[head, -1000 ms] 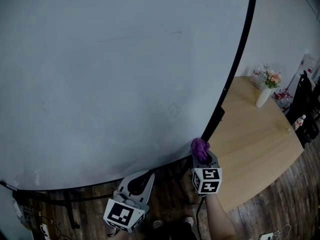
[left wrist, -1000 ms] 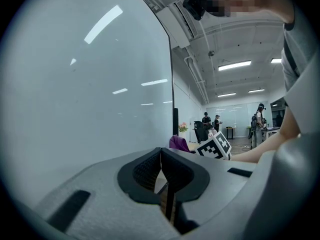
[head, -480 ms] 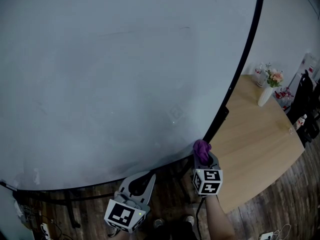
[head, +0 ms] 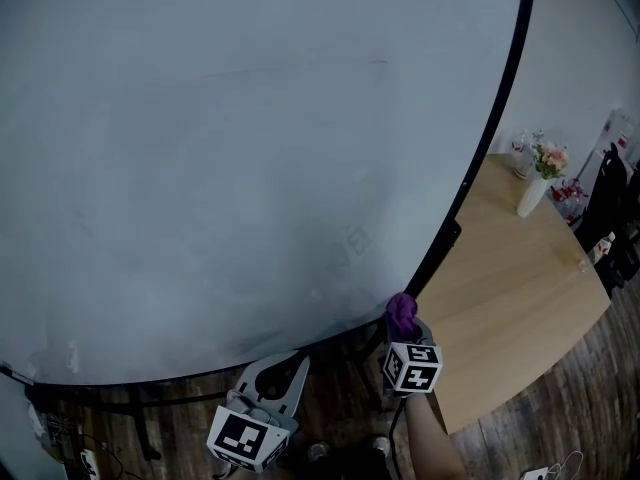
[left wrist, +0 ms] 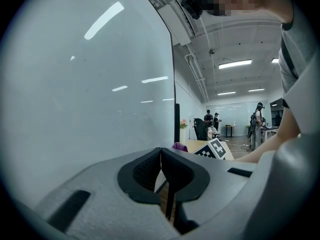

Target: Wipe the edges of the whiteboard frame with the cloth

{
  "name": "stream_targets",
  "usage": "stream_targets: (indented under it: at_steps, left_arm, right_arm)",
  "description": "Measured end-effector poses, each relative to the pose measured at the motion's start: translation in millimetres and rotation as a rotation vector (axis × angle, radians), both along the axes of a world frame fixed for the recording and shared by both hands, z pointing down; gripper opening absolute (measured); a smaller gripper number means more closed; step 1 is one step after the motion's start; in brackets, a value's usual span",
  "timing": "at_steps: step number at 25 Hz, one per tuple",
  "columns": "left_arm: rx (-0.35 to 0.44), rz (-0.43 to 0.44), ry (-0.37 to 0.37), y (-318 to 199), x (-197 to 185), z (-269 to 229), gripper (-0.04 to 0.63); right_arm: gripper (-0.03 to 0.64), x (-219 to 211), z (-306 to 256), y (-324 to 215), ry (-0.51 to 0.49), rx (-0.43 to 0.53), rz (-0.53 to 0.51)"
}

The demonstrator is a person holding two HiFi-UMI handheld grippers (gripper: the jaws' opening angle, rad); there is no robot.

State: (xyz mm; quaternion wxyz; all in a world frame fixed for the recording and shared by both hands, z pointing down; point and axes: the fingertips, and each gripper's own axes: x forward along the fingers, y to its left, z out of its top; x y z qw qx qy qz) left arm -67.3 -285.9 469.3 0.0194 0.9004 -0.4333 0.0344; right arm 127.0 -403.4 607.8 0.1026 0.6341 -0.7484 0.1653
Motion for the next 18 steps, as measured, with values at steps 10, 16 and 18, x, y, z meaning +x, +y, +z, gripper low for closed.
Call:
stream_targets:
  at_steps: [10, 16, 18]
  left_arm:
    - [-0.006, 0.023, -0.036, 0.6, 4.4, 9.6, 0.018]
    - [-0.008, 0.041, -0.036, 1.3, 11.5, 11.8, 0.018]
    - [-0.018, 0.045, -0.033, 2.3, 13.9, 12.6, 0.018]
  right_arm:
    - [0.094, 0.4, 24.3, -1.1, 0.008, -0.036, -0.005]
    - [0.094, -1.0, 29.4, -1.2, 0.012, -0.043, -0.017]
    - [0.094, -1.0, 34.8, -0.1, 0.012, -0.059, -0.020]
